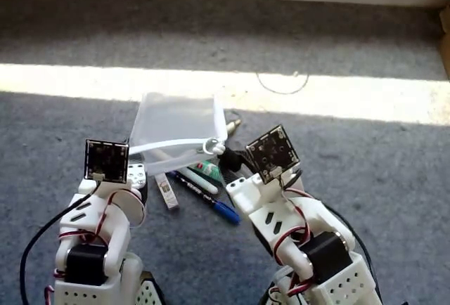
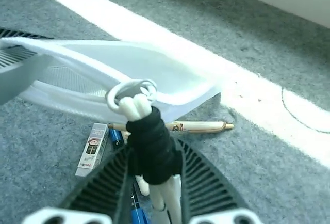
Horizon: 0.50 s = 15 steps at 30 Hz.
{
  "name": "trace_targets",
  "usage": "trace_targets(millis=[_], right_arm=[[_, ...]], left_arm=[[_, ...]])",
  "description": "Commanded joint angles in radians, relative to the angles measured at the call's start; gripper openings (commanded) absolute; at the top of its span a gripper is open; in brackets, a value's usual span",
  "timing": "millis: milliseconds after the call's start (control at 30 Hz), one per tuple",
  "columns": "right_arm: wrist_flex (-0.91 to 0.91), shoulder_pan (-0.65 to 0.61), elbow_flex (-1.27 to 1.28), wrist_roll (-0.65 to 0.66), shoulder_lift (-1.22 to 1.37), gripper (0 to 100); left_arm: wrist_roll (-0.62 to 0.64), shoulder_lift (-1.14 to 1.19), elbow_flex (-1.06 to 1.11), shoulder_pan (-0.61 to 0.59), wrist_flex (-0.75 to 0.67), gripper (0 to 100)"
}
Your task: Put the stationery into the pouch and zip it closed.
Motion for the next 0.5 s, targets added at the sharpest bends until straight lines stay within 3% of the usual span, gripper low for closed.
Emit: trace_targets(millis=[0, 333, 467], right_arm=[[-0.001, 0.030, -0.012, 0.003, -0.021, 0.6], [-0.004, 0.025, -0.012, 0.002, -0.021, 1.2], [-0.004, 0.025, -0.012, -0.002, -0.016, 10.1]], left_arm=[[0.003, -0.007, -0.021, -0.045, -0.023, 1], [0.006, -0.008, -0.031, -0.073, -0.021, 1], [0.006, -0.008, -0.031, -0.074, -0.023, 1]])
